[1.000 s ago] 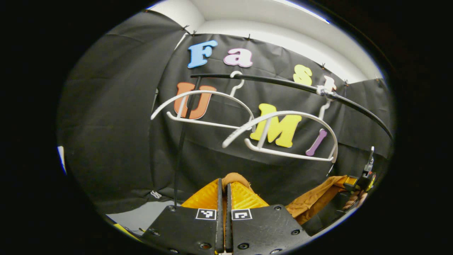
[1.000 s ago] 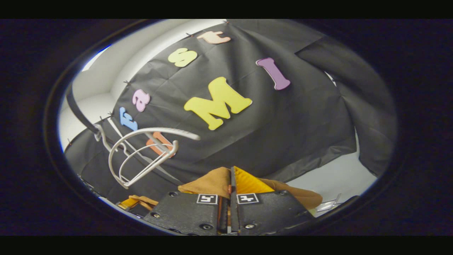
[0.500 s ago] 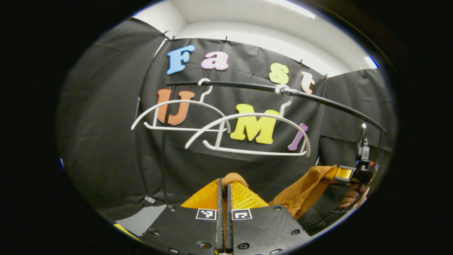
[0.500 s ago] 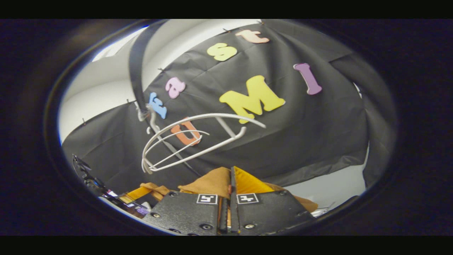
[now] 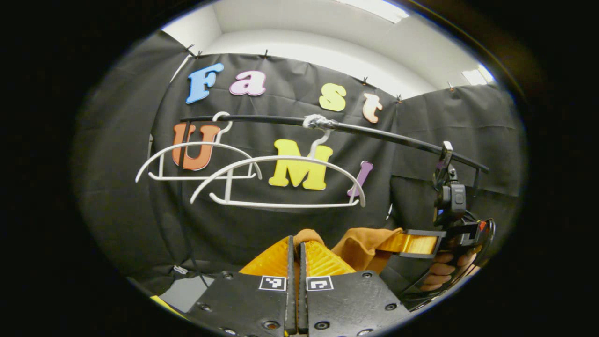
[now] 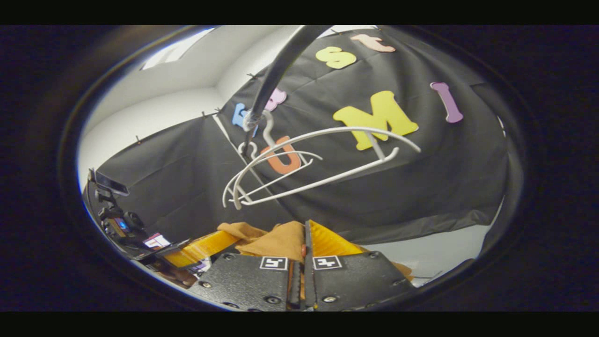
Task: Grasp the clothes on the hanger with both hands and then place them into the laundry hamper below.
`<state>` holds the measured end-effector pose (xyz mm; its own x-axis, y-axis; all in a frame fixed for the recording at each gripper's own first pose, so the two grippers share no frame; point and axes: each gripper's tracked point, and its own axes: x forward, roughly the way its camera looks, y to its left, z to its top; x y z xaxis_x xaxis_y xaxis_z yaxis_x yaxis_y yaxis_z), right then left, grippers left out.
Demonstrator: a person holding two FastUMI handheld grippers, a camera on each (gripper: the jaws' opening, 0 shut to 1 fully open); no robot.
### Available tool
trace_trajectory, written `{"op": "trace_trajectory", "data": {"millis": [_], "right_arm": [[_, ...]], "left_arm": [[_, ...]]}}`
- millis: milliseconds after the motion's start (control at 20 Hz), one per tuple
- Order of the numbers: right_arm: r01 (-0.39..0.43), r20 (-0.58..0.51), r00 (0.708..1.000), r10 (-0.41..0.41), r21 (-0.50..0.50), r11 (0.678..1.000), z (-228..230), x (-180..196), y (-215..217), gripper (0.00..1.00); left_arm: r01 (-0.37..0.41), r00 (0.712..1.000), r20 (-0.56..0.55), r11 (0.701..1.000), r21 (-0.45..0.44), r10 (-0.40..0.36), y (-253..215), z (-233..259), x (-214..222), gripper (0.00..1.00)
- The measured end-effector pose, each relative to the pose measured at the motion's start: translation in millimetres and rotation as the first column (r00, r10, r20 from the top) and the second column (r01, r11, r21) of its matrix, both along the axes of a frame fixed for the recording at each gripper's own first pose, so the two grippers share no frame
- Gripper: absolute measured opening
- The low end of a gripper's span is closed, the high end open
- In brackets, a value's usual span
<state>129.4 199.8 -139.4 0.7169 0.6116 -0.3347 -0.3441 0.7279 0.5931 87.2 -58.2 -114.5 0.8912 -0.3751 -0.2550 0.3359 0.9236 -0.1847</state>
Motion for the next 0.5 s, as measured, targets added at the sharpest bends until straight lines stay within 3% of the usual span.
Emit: {"op": "trace_trajectory", "data": {"millis": [300,500], "right_arm": [[-0.023,-0.01,1.0,0.022,-0.032,0.999,-5,-6,12,0.06],[-0.012,-0.094,0.996,0.007,-0.053,0.999,-46,-8,11,0.07]], "left_arm": [[0.023,1.0,-0.009,1.0,0.007,-0.023,-12,-9,-3,0.02],[0.023,0.997,-0.079,1.0,0.009,-0.022,-9,-45,-3,0.02]]}}
